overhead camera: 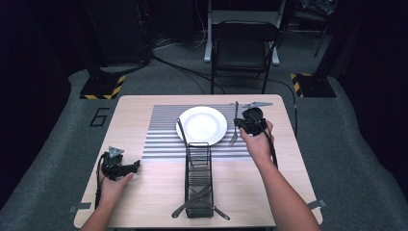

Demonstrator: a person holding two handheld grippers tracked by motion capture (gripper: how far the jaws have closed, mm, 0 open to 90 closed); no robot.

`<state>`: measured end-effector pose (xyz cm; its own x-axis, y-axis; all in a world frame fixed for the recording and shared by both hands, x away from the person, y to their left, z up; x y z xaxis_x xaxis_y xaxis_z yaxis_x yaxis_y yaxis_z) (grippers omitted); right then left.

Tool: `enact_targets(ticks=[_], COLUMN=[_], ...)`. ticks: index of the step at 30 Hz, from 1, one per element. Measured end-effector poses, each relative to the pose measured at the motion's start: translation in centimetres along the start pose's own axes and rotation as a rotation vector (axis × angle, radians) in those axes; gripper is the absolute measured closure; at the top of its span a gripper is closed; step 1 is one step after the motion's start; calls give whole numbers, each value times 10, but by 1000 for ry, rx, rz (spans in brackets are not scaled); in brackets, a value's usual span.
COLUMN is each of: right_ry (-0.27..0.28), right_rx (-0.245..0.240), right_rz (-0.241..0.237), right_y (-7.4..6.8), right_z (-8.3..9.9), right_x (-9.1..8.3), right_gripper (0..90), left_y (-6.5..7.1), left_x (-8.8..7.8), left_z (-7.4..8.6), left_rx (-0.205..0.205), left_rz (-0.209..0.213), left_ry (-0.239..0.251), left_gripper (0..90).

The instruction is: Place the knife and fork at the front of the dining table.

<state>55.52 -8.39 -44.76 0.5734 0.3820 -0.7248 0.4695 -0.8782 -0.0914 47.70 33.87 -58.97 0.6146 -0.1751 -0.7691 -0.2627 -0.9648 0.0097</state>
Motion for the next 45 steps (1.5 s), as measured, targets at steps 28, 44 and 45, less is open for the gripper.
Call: enact_targets(ticks=[28, 44, 45], right_ry=[-120, -68, -66], right_rx=[238, 355, 363], right_rz=[49, 17, 14], right_y=[23, 45, 45], right_z=[8, 13, 14], right_x=[60, 93, 95], right_gripper=[877, 874, 874], left_y=[0, 0, 0], left_x=[0, 0, 0], left_z=[0, 0, 0], left_rx=[-1, 0, 0], left_rz=[-1, 0, 0], left_ry=[2, 3, 3], left_gripper=[145, 150, 151])
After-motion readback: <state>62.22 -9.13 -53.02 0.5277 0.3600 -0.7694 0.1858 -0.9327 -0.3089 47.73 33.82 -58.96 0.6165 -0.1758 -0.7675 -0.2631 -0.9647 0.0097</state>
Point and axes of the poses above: each handheld gripper's, and its own axes: x roughly forward along the jaws, z roughly out of its underside, y roughly to its right, the point moved 9 cm from there along x, roughly forward along the jaws, and after that the axes turned 8 degrees about -y, right-handed, at the moved point
